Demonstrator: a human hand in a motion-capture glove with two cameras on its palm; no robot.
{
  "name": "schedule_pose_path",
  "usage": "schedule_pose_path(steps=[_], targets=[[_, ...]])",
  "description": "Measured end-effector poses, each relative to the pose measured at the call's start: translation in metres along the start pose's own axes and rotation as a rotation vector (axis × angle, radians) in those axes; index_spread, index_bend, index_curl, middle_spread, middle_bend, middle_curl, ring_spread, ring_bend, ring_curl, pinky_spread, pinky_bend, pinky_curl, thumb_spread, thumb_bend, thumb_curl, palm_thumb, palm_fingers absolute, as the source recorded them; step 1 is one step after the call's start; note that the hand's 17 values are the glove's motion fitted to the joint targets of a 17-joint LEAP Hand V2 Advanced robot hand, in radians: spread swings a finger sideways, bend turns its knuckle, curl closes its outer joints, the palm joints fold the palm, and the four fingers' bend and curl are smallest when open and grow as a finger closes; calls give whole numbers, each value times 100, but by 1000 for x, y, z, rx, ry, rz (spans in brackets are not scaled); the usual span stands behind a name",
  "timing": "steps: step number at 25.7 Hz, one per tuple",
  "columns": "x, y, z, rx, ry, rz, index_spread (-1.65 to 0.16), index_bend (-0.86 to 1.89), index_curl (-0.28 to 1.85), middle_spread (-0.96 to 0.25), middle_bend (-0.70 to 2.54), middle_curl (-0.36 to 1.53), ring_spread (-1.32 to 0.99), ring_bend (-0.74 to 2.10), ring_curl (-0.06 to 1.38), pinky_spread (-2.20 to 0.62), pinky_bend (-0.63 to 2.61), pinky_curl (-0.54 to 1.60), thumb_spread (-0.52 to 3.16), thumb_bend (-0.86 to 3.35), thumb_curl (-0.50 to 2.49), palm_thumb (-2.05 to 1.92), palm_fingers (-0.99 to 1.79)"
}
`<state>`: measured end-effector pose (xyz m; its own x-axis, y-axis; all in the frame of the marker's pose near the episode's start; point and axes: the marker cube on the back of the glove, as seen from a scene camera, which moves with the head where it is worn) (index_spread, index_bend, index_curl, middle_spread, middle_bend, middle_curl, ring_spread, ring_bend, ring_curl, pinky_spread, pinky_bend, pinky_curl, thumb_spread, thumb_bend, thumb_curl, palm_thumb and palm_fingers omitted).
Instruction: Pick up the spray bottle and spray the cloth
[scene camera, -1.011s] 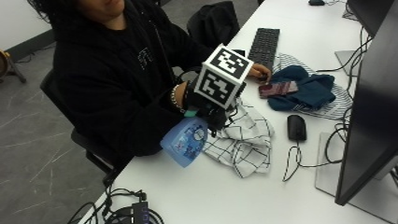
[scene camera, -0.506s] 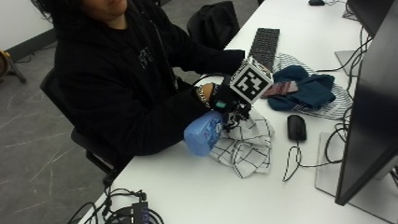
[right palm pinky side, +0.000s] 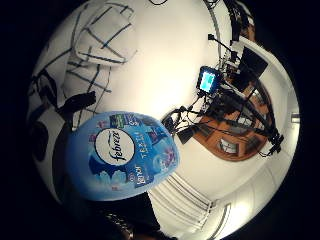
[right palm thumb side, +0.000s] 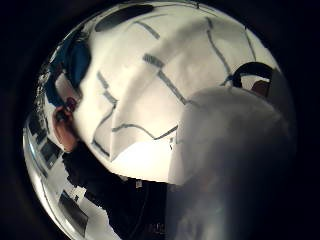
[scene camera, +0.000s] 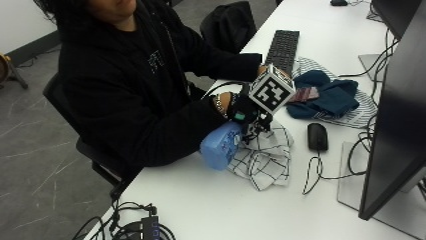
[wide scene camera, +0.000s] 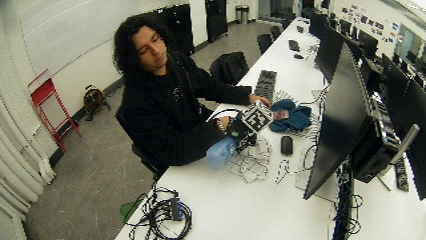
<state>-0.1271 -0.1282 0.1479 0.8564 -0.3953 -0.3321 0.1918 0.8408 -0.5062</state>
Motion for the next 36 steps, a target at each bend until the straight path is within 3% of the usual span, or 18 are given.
schedule_pose_path(steps=[8,11,15,19,22,31,36], targets=[[26,49,-64,829,-517,-275,-27,23,54,-22,67,53,-24,73,46,-34,44,38,58,-3,67,90,139],[24,62,-78,978,-737,-391,-26,22,54,-22,67,53,-24,73,46,-33,44,38,59,-3,66,91,139],[9,72,-89,1058,-1064,-531,-26,21,54,-21,67,53,-24,73,47,-34,45,39,60,-3,66,91,140],[-29,78,-92,1055,-1433,-667,-26,20,54,-21,67,53,-23,73,47,-34,47,39,60,-3,66,91,141],[-67,79,-88,984,-1559,-754,-26,20,54,-21,67,53,-23,73,47,-34,48,40,60,-3,66,92,141],[-196,85,-46,523,-1477,-989,-26,19,54,-21,68,54,-23,75,47,-34,50,41,59,-3,67,93,140],[-228,93,-24,408,-1391,-1051,-26,19,54,-21,68,54,-23,75,48,-34,50,41,58,-3,67,93,139]])
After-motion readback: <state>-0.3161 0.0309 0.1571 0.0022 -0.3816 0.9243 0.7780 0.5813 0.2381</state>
